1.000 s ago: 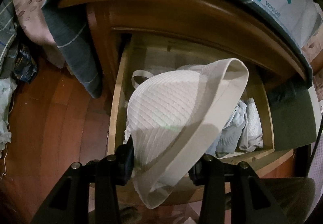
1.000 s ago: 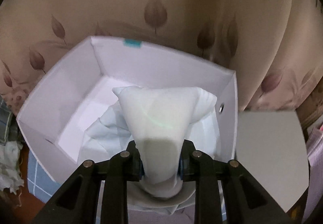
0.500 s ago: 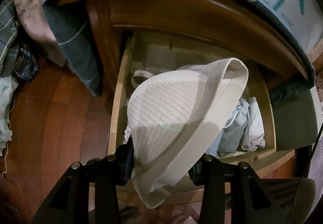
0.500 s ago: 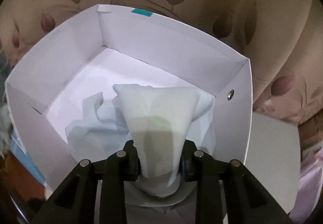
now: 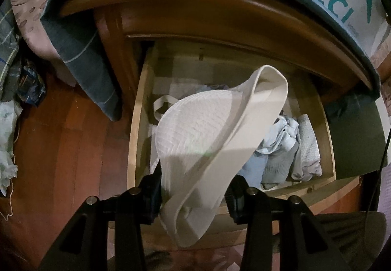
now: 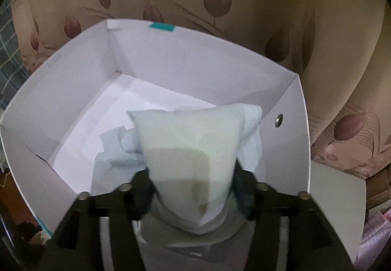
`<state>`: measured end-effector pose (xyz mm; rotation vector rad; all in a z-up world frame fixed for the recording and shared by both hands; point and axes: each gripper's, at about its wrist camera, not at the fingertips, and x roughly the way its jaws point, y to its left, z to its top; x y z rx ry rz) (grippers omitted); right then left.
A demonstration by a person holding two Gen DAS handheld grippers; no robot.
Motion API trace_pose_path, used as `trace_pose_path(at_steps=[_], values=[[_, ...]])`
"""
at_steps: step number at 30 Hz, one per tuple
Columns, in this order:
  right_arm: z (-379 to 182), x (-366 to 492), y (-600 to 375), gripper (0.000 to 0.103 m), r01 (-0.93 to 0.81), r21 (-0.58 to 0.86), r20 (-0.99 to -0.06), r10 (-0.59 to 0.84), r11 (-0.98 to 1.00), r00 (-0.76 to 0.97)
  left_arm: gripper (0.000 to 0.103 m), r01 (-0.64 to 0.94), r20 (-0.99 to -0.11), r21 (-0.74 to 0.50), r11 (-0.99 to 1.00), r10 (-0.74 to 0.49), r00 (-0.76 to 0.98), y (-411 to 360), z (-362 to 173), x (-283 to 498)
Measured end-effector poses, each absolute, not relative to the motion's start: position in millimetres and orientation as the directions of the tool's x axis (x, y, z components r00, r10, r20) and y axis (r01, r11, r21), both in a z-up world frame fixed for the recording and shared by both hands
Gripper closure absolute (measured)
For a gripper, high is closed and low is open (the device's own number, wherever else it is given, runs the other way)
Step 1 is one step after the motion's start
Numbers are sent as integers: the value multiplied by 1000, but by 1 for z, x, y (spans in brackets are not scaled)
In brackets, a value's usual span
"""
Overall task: Take underwear out of drawer
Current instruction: 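Lift the white garment into the white shoe box and open the right tool, then return the right tool to the drawer while the left lifts the cream bra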
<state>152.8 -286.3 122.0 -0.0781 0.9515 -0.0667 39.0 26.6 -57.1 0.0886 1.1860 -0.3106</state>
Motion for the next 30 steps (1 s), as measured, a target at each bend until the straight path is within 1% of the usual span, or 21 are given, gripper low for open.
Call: trace_pose_path(at_steps=[1,2,3,5,10,12,17,19,21,24,26,30], values=[[124,153,-284,36,25,-104,-806,-99,994,583,60,288,-921,-91,953,-190,339,26,-57,38],[125,152,-283,29,37,-118,-800,-116,992,589,60,289,-922,-85,954,-186,341,25,-58,38],[129,151,-281,25,40,-112,-792,-114,993,599,60,289,-922,-83,954,-183,342,25,-58,38],[139,147,-281,20,49,-88,-778,-99,995,620,60,291,-922,-80,953,-182,341,24,-59,38],[172,125,-284,18,103,-33,-717,-95,994,691,60,284,-923,-87,955,-185,337,25,-60,39],[183,109,-283,15,104,-1,-688,-76,995,721,60,282,-922,-86,956,-184,340,25,-60,39],[187,52,-276,14,112,74,-639,-39,991,768,60,296,-918,-66,953,-175,356,24,-59,35],[177,26,-270,12,116,63,-633,-51,991,773,60,299,-917,-69,952,-178,356,24,-59,34],[160,5,-260,8,126,38,-634,-74,991,770,60,297,-916,-64,953,-174,362,26,-57,34],[126,-24,-245,8,131,-24,-652,-116,991,750,60,299,-912,-47,953,-163,375,25,-56,34],[99,-35,-241,8,129,-23,-683,-110,991,722,60,307,-909,-35,951,-158,386,24,-54,32],[37,-37,-233,8,138,15,-781,-74,990,620,60,316,-901,-20,949,-154,405,22,-49,28]])
